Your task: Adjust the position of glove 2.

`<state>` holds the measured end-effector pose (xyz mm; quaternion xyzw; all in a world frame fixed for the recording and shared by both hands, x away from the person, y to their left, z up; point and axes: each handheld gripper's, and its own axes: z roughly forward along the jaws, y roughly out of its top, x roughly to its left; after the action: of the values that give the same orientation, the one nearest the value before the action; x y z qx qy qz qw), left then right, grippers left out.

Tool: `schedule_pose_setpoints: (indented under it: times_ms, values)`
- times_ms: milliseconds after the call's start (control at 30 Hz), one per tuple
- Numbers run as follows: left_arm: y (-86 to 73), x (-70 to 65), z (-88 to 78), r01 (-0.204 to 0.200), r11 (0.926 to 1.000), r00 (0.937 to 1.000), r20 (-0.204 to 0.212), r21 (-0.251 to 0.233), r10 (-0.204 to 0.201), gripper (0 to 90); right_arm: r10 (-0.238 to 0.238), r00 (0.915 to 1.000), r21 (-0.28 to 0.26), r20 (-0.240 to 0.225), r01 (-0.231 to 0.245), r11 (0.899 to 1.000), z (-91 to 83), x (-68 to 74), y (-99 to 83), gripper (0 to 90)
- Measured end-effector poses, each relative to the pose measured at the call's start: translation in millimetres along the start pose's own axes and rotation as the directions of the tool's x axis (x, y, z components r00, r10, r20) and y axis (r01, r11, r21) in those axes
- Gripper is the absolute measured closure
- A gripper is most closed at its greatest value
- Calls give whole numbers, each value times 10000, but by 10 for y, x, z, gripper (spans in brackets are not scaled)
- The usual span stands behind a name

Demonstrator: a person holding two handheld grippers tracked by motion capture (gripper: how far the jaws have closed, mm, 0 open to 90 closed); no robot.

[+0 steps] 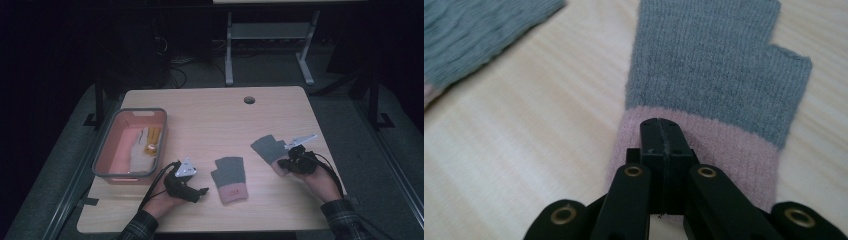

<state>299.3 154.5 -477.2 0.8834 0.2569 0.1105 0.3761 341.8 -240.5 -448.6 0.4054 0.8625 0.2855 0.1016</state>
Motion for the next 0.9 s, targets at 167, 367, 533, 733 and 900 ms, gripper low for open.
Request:
schedule_pose_setpoints:
  times_ms: [167,367,533,733,900]
  values:
    - [-2,-3,0,8,10000,10000,14,-17,-8,135,-159,9997,19,-211,160,9999,-58,135,-91,900]
    - [-3,-4,0,-19,10000,10000,36,-10,19,134,-137,9989,16,-448,138,9999,-111,227,-179,900]
    - [-2,-4,-1,-15,10000,10000,42,-9,15,134,-258,9976,98,-644,265,9996,-144,315,-227,900]
    - [-2,-4,-1,-20,10000,10000,48,-3,20,134,-259,9977,-391,-633,235,9990,-250,292,-190,785]
    - [-3,-4,0,-20,10000,10000,42,-11,20,133,40,9995,-484,-300,-55,9988,-254,89,-196,719]
